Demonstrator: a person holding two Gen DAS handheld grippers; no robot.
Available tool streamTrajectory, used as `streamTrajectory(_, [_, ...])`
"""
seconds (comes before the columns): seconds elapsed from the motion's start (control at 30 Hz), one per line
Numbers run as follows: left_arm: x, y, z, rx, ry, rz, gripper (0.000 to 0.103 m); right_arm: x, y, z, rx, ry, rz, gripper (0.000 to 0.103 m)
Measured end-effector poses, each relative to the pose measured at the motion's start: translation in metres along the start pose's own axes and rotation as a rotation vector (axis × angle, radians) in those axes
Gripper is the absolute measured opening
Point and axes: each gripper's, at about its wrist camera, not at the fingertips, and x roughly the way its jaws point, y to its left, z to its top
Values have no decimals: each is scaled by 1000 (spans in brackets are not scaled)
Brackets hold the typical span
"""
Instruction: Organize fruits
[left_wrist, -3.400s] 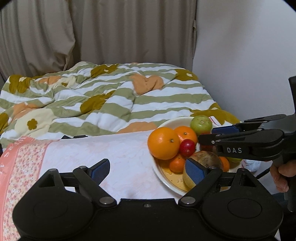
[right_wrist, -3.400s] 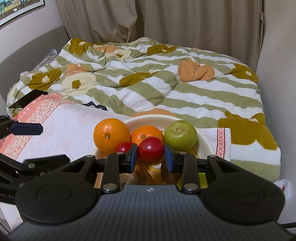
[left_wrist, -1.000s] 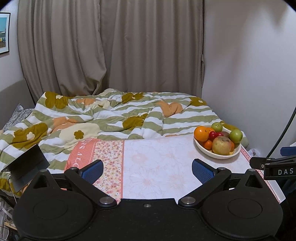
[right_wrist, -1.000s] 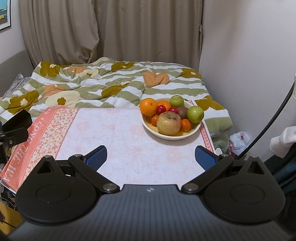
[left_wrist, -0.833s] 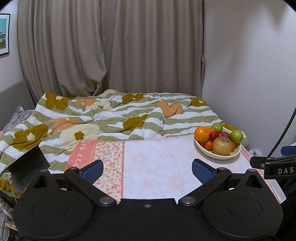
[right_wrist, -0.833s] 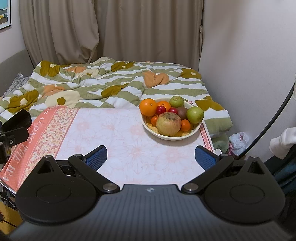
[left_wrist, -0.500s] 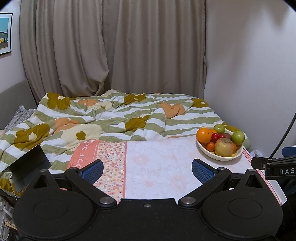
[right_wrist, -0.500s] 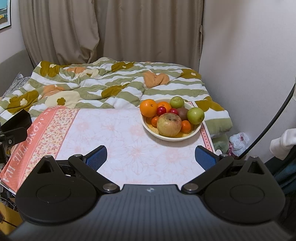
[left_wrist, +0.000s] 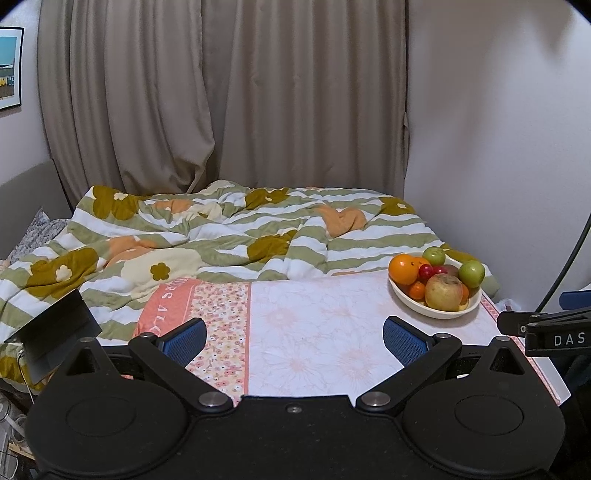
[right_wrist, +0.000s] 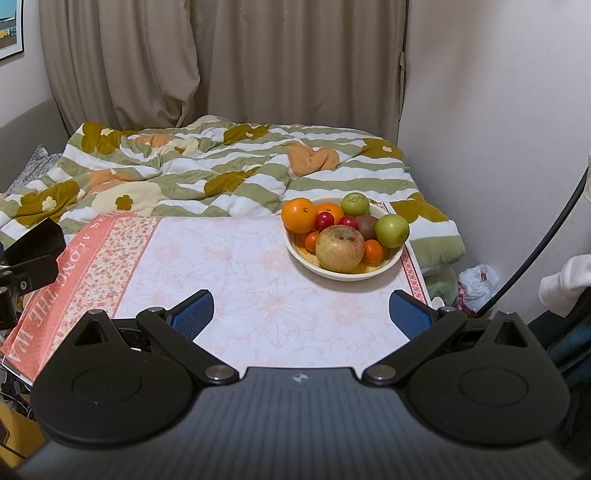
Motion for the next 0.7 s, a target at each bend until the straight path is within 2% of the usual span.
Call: streamTrajectory(0.7, [-18, 12, -10, -10, -40, -7, 103, -19, 9, -5, 22, -21, -15, 103])
